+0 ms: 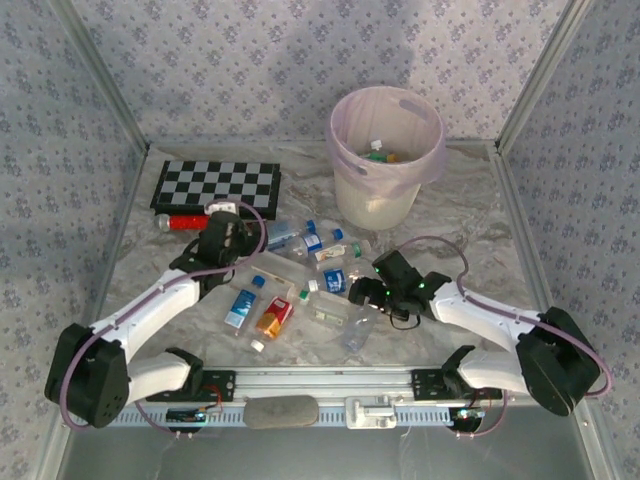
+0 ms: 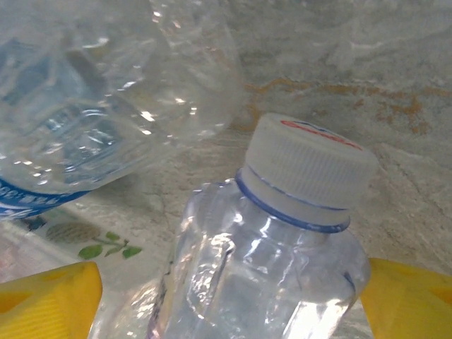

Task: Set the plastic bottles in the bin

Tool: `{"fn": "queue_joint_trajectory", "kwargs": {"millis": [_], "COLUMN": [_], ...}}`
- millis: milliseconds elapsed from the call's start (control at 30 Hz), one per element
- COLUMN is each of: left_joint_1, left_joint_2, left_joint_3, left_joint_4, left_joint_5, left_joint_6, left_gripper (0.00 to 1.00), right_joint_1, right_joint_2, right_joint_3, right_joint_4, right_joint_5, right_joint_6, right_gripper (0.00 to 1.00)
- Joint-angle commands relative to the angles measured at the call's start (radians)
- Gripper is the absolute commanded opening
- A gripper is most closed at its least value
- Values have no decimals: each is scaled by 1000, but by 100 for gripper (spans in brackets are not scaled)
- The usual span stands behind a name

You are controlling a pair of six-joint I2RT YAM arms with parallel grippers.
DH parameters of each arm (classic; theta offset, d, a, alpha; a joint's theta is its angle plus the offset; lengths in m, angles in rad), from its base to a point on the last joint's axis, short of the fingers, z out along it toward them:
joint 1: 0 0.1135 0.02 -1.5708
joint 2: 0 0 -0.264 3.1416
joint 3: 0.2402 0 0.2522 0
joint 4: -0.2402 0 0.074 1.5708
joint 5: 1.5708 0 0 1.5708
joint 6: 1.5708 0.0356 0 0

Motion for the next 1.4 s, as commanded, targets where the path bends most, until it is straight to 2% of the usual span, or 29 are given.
{"fn": "queue_joint_trajectory", "kwargs": {"millis": [0, 333, 700, 1033, 1233, 1367], "left_joint_1": [5, 5, 5, 6, 10, 15], "left_joint_2": [-30, -45, -36, -31, -27, -17], "left_joint_3": [-35, -65, -66, -67, -71, -56], "left_joint_4": [6, 17, 26, 50, 82, 85], "left_joint_5": [-32, -40, -41, -51, -57, -54], "left_joint_6": [-66, -98, -108, -98, -86, -73], "left_gripper": [100, 100, 100, 100, 100, 100], "right_joint_1": [7, 8, 5, -20, -35, -68], "right_joint_2": [26, 105, 106, 18, -75, -106], "right_joint_3": [1, 3, 7, 107, 267, 393], "right_joint_4": [-24, 12, 36, -64, -197, -209], "right_joint_5": [21, 33, 47, 128, 241, 232], "right_joint_6": [47, 62, 48, -80, -238, -319], "right_gripper": [93, 82, 56, 48, 47, 46]}}
